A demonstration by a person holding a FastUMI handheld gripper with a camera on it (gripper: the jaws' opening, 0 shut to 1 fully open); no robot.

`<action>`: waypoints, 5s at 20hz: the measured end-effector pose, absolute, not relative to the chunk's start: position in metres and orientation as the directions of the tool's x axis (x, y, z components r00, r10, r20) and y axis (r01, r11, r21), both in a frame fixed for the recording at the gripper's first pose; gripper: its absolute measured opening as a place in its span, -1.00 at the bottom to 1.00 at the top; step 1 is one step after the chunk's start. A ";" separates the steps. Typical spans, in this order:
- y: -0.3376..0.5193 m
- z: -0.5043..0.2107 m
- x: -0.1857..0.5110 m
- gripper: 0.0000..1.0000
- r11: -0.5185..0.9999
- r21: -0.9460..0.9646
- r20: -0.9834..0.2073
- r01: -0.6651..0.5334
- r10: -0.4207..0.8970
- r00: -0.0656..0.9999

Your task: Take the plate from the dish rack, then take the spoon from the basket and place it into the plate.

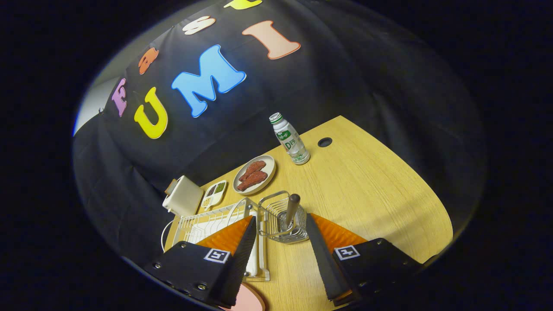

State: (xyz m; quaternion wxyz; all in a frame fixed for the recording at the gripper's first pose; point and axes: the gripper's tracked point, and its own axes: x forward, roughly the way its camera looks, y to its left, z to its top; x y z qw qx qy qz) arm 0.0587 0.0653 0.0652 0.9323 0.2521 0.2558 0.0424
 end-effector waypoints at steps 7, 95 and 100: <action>0.052 0.055 0.095 0.32 0.856 0.498 -0.439 0.139 0.110 0.892; 0.327 0.100 -0.136 -0.70 0.785 0.139 -0.347 -0.604 0.610 0.712; 0.310 0.110 -0.127 -0.70 0.807 0.132 -0.327 -0.576 0.584 0.743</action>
